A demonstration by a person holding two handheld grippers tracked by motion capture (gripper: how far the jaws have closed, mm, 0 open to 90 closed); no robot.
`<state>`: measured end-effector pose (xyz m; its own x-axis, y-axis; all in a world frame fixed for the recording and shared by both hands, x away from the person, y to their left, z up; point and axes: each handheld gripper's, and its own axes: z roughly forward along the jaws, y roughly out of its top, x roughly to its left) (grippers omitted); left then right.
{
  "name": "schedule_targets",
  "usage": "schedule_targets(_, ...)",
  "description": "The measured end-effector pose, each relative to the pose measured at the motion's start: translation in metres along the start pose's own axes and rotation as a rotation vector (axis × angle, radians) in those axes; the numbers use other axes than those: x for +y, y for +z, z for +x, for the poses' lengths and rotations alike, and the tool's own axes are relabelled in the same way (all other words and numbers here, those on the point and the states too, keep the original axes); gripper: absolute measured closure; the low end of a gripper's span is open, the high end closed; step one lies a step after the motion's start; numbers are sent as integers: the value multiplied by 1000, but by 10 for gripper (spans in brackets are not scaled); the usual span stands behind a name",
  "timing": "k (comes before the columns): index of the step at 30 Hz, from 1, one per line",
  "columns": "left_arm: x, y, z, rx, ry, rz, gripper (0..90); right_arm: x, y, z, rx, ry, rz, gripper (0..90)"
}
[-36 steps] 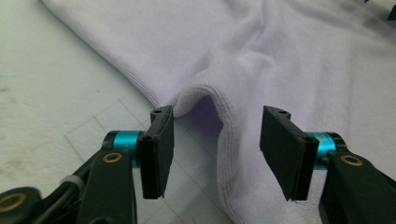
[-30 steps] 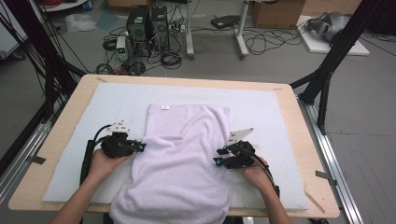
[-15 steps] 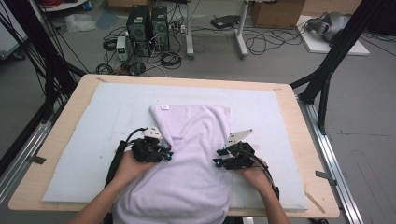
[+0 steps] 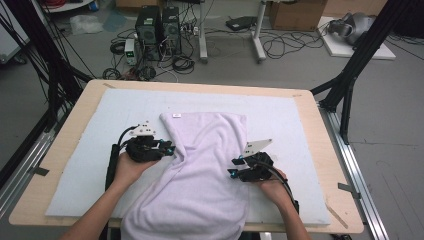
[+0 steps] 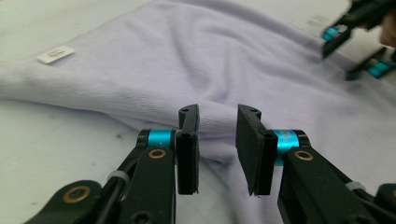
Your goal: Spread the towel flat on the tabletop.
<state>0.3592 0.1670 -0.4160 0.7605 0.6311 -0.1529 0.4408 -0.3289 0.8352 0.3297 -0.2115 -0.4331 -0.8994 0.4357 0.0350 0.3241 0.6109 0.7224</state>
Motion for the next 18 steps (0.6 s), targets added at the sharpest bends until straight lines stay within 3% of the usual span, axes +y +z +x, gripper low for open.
schedule_targets(1,-2,4,3,8,-15,-15,711,0,0,0,-2,-1,-8,562)
schedule_targets(3,-3,12,7,32,5,-23,711,0,-1,-1,-3,1,-15,560)
schedule_targets(8,3,30,1,-22,71,20,693,0,-1,-2,0,-1,-14,555)
schedule_targets(11,3,41,1,2,75,72,686,0,0,-2,0,2,-11,551)
schedule_targets(13,0,46,0,14,84,91,732,0,2,-1,1,-1,-2,549)
schedule_targets(15,1,45,-1,27,100,92,839,0,4,0,0,-11,9,548)
schedule_targets(18,2,39,2,32,91,92,873,-1,7,-1,2,-8,28,548)
